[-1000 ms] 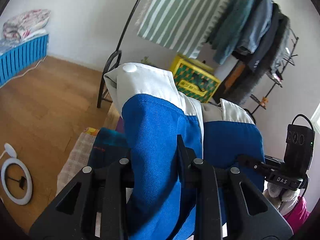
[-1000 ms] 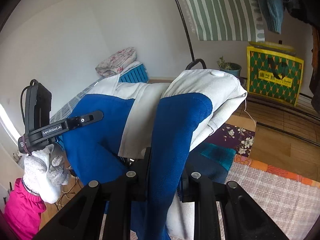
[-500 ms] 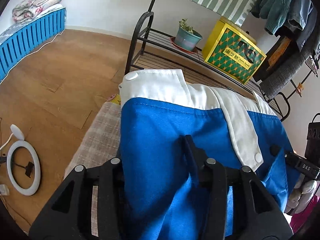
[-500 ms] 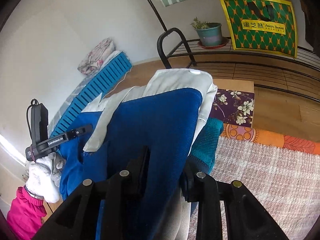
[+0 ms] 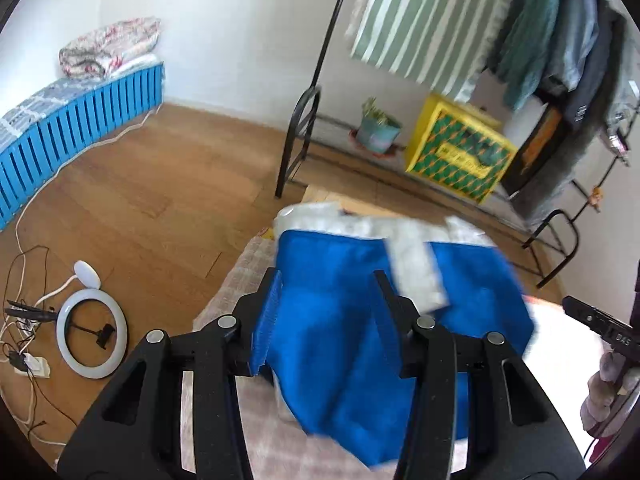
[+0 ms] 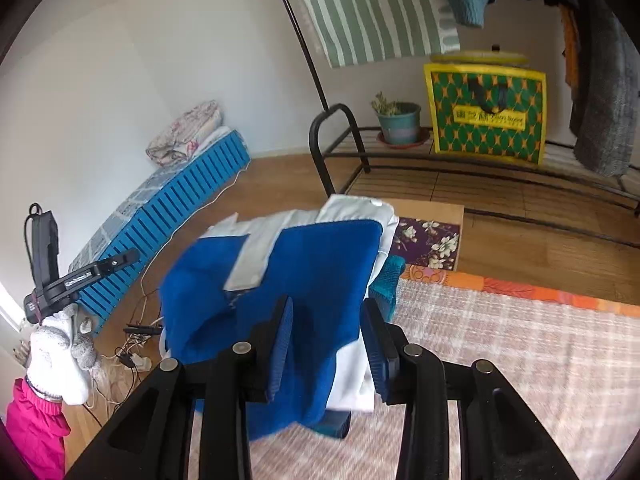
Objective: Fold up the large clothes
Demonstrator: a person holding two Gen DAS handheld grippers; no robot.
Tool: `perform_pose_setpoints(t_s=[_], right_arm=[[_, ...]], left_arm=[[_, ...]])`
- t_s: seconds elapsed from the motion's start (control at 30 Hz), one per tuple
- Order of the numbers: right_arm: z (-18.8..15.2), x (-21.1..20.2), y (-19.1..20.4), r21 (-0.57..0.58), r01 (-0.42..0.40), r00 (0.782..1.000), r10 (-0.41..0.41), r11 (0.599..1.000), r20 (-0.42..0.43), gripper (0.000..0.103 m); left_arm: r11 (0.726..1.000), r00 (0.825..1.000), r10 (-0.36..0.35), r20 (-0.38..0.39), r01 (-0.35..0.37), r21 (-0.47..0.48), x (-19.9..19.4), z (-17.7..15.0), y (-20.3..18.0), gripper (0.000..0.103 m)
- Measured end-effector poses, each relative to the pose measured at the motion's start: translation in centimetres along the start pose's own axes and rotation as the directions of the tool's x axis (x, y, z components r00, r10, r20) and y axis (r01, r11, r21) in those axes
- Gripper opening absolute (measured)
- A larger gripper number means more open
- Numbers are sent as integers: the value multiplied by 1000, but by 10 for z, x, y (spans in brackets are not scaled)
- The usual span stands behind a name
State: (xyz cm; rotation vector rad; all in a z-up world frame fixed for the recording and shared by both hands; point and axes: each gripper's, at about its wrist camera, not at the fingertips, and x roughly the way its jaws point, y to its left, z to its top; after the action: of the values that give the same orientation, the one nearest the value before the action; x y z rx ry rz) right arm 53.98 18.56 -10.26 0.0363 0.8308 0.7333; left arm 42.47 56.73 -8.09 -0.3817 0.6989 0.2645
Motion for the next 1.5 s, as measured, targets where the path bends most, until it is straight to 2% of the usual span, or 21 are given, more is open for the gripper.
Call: perform_pose_setpoints(t_s=[0.17,0.33,0.4,0.53,0.57,0.77,1.03,1.23,1.3,1.4,1.43,1.47,1.5], right_arm=[[-7,-82,34,-85,73,995,-68,994,68,37],[-28,-165,67,-139,153,980,-133,978,147,37],[-38,-196,76,-149,162,976,-136,975,170,37],[-62,-254,98,-183,198,961,-154,963,230,39],[-67,-266,102,-191,199,959,-150,961,242,42],[-101,-330,125,-219,198,944,-127,955,303,42],[-135,-402,131,-221,186,925,-95,957,367,42],[-158,-431,119,-216,220,910,-120,951,396,42],[-164,-432,113,-205,229,910,-134,952,393,42],[-175,-431,103,-191,243,909,-155,951,386,43],[-179,-429,100,-189,253,908,-166,949,383,48],[-183,-427,97,-187,264,907,-178,946,382,61],[-188,-426,95,-185,275,903,-187,943,387,66]], left_arm=[[996,996,-22,81,15,86,-99,-12,-40,49],[991,987,-72,145,55,120,-190,-33,-81,49],[989,982,-98,163,77,127,-225,-47,-92,49],[982,973,-103,205,66,179,-291,-73,-120,49],[981,972,-103,213,64,181,-306,-80,-124,49],[980,962,-112,248,66,185,-382,-116,-143,49],[972,955,-107,275,43,229,-449,-161,-178,49],[965,952,-109,285,33,258,-465,-183,-199,49],[967,954,-112,279,40,252,-463,-189,-204,63],[969,953,-111,282,41,244,-455,-197,-209,68],[968,953,-104,284,32,247,-451,-199,-211,69],[968,953,-97,288,23,251,-446,-202,-213,74],[967,952,-95,291,19,253,-441,-204,-214,80]])
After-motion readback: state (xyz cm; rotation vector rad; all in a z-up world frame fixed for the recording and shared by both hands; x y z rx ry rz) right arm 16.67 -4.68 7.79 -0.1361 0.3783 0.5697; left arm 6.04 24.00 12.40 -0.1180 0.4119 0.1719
